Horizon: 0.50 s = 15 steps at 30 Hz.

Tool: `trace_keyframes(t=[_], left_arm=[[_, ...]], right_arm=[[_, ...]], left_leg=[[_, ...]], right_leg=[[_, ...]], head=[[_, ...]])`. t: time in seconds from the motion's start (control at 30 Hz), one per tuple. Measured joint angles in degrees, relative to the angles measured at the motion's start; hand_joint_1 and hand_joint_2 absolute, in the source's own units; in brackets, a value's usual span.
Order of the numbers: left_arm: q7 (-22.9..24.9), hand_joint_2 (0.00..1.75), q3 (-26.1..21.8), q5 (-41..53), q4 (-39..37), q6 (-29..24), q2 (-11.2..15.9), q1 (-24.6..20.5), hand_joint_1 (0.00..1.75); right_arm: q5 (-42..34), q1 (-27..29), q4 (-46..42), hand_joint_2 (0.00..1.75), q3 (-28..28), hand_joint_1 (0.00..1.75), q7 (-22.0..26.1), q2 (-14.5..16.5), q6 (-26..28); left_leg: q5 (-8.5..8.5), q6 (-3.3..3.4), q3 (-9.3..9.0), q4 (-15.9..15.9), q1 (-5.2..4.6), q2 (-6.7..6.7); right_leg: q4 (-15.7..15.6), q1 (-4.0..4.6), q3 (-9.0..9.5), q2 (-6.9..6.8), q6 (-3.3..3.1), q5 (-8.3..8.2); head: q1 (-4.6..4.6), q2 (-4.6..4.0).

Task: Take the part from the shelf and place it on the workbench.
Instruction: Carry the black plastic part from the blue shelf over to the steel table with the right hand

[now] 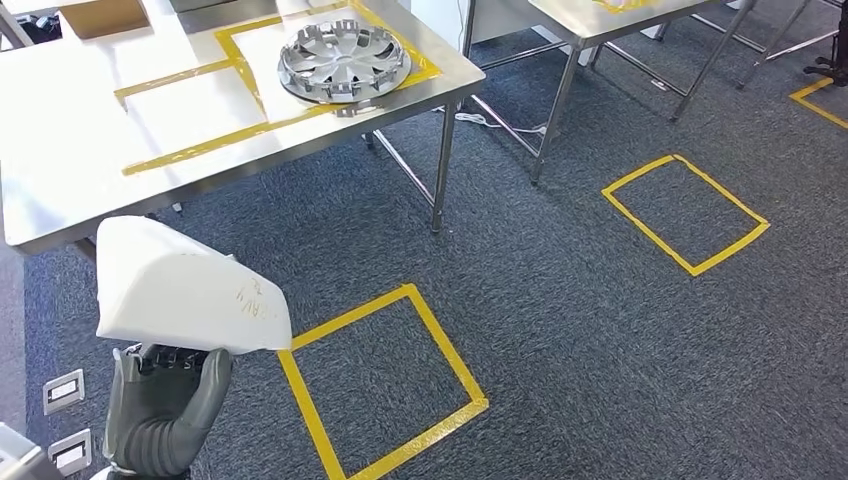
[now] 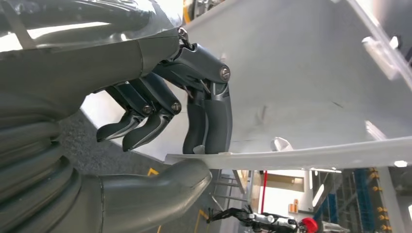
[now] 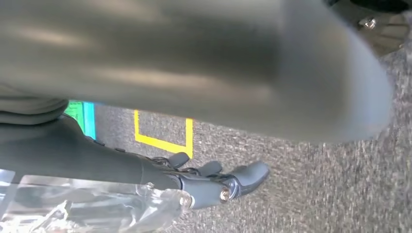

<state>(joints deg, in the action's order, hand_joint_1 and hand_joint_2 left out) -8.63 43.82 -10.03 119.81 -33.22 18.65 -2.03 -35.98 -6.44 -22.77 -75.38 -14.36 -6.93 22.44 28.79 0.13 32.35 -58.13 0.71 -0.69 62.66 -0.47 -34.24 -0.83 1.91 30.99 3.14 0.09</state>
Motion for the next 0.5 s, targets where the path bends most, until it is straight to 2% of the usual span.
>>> trace_keyframes(t=[0.07, 0.1, 0.13, 0.17, 0.23, 0.27, 0.3, 0.33, 0.4, 0.43, 0.5], left_arm=[[0.0, 1.75, 0.0, 0.0, 0.0, 0.0, 0.0, 0.0, 1.75], [0.0, 1.75, 0.0, 0.0, 0.0, 0.0, 0.0, 0.0, 1.75], [0.0, 1.75, 0.0, 0.0, 0.0, 0.0, 0.0, 0.0, 1.75], [0.0, 1.75, 0.0, 0.0, 0.0, 0.0, 0.0, 0.0, 1.75], [0.0, 1.75, 0.0, 0.0, 0.0, 0.0, 0.0, 0.0, 1.75], [0.0, 1.75, 0.0, 0.0, 0.0, 0.0, 0.0, 0.0, 1.75], [0.0, 1.75, 0.0, 0.0, 0.0, 0.0, 0.0, 0.0, 1.75], [0.0, 1.75, 0.0, 0.0, 0.0, 0.0, 0.0, 0.0, 1.75], [0.0, 1.75, 0.0, 0.0, 0.0, 0.0, 0.0, 0.0, 1.75], [0.0, 1.75, 0.0, 0.0, 0.0, 0.0, 0.0, 0.0, 1.75], [0.0, 1.75, 0.0, 0.0, 0.0, 0.0, 0.0, -0.1, 1.75]], right_arm=[[0.0, 0.0, 0.0, 0.0, 0.0, 0.0, 0.0, 0.0, 0.0], [0.0, 0.1, 0.0, 0.0, 0.0, 0.0, 0.0, 0.1, 0.0], [0.0, 0.1, 0.0, 0.0, 0.0, 0.0, 0.0, 0.1, 0.0], [0.0, 0.2, 0.0, 0.0, 0.0, 0.0, 0.0, 0.1, 0.0], [0.0, 0.2, 0.1, 0.0, 0.0, 0.0, 0.0, 0.1, 0.0], [0.0, 0.2, 0.1, 0.0, 0.0, 0.0, 0.0, 0.0, 0.0], [0.0, 0.2, 0.1, 0.0, 0.0, 0.0, 0.0, 0.0, -0.1], [0.0, 0.2, 0.1, 0.0, 0.0, 0.0, 0.0, 0.0, -0.1], [0.0, 0.2, 0.2, 0.0, 0.0, 0.0, 0.0, 0.0, -0.1], [0.0, 0.2, 0.2, 0.0, 0.0, 0.0, 0.0, 0.0, -0.1], [0.0, 0.1, 0.2, 0.0, 0.0, 0.0, 0.1, 0.1, 0.1]], left_leg=[[0.05, 0.32, 0.0, 0.0, -0.13, -0.27], [0.08, 0.39, -0.01, -0.1, -0.21, -0.49], [0.12, 0.43, -0.03, -0.1, -0.29, -0.8], [0.17, 0.45, -0.06, -0.2, -0.34, -1.17], [0.33, 0.3, -0.16, -0.3, -0.35, -1.96], [0.42, 0.16, -0.11, -0.5, -0.4, -2.35], [0.45, -0.07, 0.02, -0.6, -0.38, -2.7], [0.45, -0.33, 0.18, -0.6, -0.31, -3.0], [0.41, -0.96, 0.36, -0.5, -0.16, -3.48], [0.44, -1.19, 0.26, -0.5, -0.18, -3.27], [0.42, -0.77, -0.12, -0.1, -0.35, -2.69]], right_leg=[[7.5, -0.02, -3.6, 0.34, 0.15, 3.4], [10.6, -0.01, -5.15, 0.35, 0.15, 4.26], [11.9, 0.0, -5.95, 0.38, 0.08, 4.06], [10.9, 0.01, -5.66, 0.51, -0.07, 2.68], [3.9, 0.01, -2.66, 1.78, -0.61, -1.56], [0.3, -0.01, -1.06, 2.69, -0.86, -3.04], [-2.1, 0.03, 0.04, 3.4, -1.04, -3.68], [-3.2, 0.1, 0.52, 3.8, -1.17, -3.6], [-3.8, 0.17, 0.75, 3.29, -1.51, -3.44], [-4.0, 0.21, 0.87, 3.04, -1.62, -3.42], [-4.4, 0.14, 1.18, 2.73, -1.73, -3.42]], head=[[0.2, 0.0], [0.2, 0.0], [0.21, 0.0], [0.21, 0.0], [0.21, 0.0], [0.16, 0.0], [0.16, 0.0], [0.14, 0.0], [0.18, 0.0], [0.12, 0.0], [-0.21, 0.0]])
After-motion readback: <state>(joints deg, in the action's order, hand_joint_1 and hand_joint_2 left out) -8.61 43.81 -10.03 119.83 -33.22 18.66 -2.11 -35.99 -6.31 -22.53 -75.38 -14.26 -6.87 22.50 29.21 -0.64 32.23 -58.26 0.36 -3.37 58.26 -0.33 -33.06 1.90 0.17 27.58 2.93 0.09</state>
